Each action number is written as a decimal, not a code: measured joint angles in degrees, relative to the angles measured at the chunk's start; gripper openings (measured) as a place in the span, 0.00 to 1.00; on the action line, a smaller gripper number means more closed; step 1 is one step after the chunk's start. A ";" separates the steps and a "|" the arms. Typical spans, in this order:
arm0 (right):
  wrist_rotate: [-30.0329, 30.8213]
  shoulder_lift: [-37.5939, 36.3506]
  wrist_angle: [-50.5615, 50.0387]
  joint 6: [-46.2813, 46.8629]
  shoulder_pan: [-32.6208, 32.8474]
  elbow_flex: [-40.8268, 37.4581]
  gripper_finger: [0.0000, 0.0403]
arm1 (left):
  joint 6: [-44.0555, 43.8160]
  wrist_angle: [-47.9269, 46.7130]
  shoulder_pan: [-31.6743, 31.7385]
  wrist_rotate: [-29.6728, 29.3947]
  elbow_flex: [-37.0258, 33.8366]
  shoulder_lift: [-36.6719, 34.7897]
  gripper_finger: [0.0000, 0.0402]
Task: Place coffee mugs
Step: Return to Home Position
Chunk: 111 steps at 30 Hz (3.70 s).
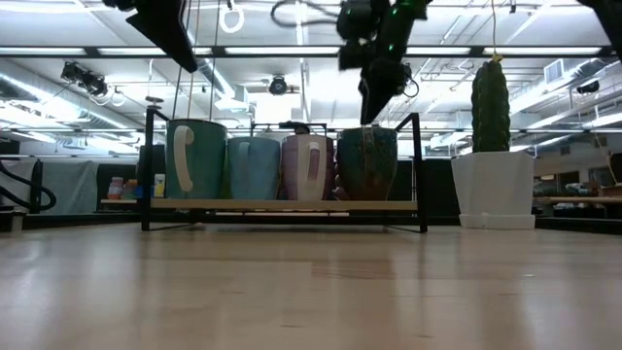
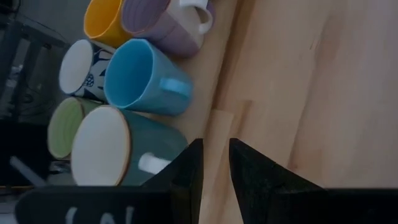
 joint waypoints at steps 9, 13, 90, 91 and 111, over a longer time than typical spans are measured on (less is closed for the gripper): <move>-9.24 -9.92 -0.81 9.13 2.58 -1.01 0.69 | 0.43 3.16 0.46 -1.63 -7.22 -8.94 0.14; -9.79 -15.85 3.61 13.21 5.42 -7.51 0.68 | 1.43 11.44 0.44 -1.58 -14.84 -16.56 0.10; 14.92 -83.68 77.34 56.09 18.91 -100.96 0.62 | 36.50 83.53 0.07 9.65 -69.79 -64.37 0.04; 14.91 -83.68 76.60 57.72 18.91 -100.96 0.62 | 36.48 83.51 0.07 9.66 -69.79 -64.37 0.04; 13.40 -83.70 76.61 55.94 18.91 -100.87 0.62 | 36.48 83.51 0.07 9.66 -69.79 -64.37 0.04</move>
